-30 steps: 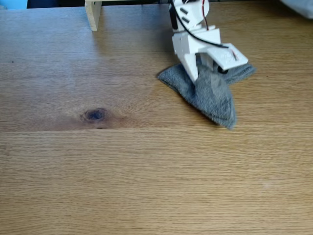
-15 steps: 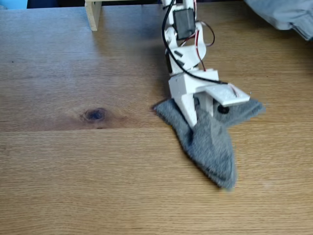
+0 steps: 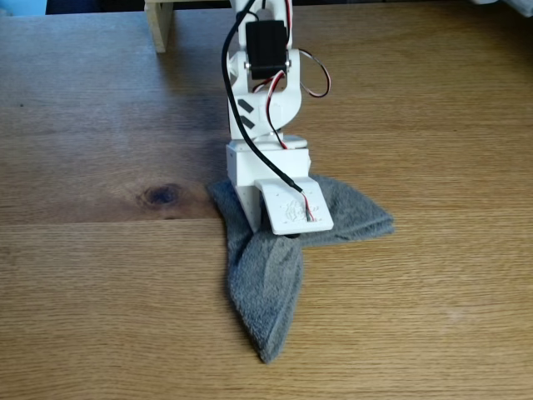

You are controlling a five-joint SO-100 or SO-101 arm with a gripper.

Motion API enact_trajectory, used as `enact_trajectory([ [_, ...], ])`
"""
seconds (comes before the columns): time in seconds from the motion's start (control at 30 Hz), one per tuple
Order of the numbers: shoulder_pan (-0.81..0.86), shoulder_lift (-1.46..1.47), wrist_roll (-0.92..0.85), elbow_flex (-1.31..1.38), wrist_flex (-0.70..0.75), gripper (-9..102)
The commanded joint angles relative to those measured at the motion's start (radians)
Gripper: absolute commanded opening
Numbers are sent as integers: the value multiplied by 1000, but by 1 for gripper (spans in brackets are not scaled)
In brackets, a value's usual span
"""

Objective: Clean the area in front of the robot

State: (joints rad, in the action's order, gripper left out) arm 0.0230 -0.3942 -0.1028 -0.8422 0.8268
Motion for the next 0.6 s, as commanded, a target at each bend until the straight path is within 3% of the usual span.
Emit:
enact_trajectory([
  [0.0, -71, -221, 26, -167, 173, 0],
  [0.17, -252, -459, 37, -465, 175, 0],
  [0.3, -334, -614, 41, -710, 75, 0],
  [0.4, -333, -637, 32, -853, -83, 0],
  [0.57, -230, -506, -31, -942, -471, 0],
])
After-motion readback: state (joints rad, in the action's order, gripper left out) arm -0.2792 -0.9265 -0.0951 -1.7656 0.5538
